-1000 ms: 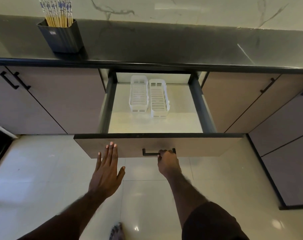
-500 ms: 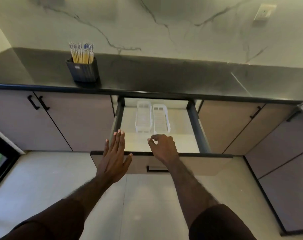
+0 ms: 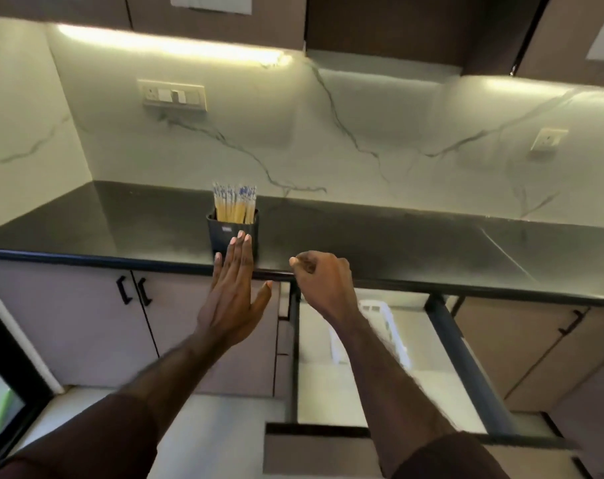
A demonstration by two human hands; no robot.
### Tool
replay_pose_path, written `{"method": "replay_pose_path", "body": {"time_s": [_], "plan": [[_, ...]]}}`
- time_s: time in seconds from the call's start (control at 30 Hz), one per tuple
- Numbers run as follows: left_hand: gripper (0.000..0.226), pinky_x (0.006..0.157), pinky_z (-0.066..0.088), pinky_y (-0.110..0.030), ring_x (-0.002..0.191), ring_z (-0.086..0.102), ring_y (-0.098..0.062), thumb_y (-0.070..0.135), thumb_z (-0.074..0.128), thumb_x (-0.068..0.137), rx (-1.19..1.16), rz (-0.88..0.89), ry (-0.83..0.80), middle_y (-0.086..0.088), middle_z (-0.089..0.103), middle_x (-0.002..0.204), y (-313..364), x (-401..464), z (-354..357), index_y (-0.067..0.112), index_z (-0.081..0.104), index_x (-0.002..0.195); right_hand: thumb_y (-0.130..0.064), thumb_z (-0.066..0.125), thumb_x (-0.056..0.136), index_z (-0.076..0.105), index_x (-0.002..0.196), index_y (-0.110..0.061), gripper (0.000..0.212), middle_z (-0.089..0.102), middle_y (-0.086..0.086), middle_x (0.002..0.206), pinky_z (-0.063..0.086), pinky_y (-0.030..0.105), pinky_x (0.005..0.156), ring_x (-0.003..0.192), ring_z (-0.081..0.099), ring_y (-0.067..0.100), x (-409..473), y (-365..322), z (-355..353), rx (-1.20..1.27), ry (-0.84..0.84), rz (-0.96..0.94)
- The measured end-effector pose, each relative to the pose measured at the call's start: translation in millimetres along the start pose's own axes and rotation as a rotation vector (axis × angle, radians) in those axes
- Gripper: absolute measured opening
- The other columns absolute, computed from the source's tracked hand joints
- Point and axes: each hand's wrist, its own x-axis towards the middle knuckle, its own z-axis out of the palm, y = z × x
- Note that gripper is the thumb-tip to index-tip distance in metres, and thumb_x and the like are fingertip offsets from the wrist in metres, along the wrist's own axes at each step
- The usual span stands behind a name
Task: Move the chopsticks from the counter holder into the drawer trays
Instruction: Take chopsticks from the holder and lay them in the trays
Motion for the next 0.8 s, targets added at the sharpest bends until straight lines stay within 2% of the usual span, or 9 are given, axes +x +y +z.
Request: {"method": "replay_pose_path", "body": {"time_s": [0.13,0.33,0.47,0.67,0.8], "plan": [[0.081,0.122,0.006,-0.044,0.15,-0.005,-0.017,0.043,0.043,0.094,-0.024,0.014,0.002,-0.007,-0.003,0.162,-71.4,36.0,-35.6,0.013,-0.005,0.153,-0.042,0.059,0.091,0.073,0.107,-0.02,0.031,0.076,-0.007,0.097,0.041,0.007,0.07,0.082,0.064,-0.001,42.1,-48.7,39.5,0.047,0.032,-0.016],[0.083,0.122,0.009,-0.045,0.15,0.0,-0.018,0.039,0.046,0.092,-0.073,0.023,0.016,-0.005,-0.002,0.162,-147.7,90.2,-50.2,0.019,-0.01,0.15,-0.036,0.06,0.093,0.07,0.115,-0.019,0.03,0.074,-0.006,0.102,0.038,0.001,0.06,0.074,0.061,-0.006,102.0,-84.8,93.1,0.079,0.024,-0.009],[0.08,0.122,0.001,-0.043,0.149,-0.001,-0.015,0.039,0.043,0.093,-0.063,0.017,0.026,-0.003,-0.001,0.161,-181.6,123.5,-34.5,0.018,-0.006,0.152,-0.035,0.062,0.092,0.069,0.116,-0.019,0.029,0.074,-0.008,0.101,0.038,0.0,0.048,0.067,0.056,-0.012,142.3,-79.4,129.5,0.064,0.012,0.004],[0.077,0.12,-0.005,-0.037,0.149,-0.004,-0.012,0.037,0.046,0.096,-0.039,0.039,0.019,0.002,-0.004,0.16,-237.8,187.1,6.6,0.023,-0.007,0.151,-0.032,0.062,0.092,0.069,0.115,-0.019,0.027,0.074,-0.005,0.105,0.046,0.005,0.063,0.083,0.066,0.0,220.6,-56.5,192.9,0.095,-0.018,0.015],[0.076,0.12,-0.001,-0.04,0.149,-0.001,-0.013,0.028,0.051,0.097,-0.048,-0.012,0.001,0.004,0.0,0.158,-271.9,235.7,36.5,0.026,-0.004,0.148,-0.032,0.061,0.093,0.068,0.115,-0.022,0.026,0.073,-0.005,0.104,0.051,0.01,0.065,0.08,0.065,0.0,276.0,-42.6,227.3,0.121,-0.077,0.032]]}}
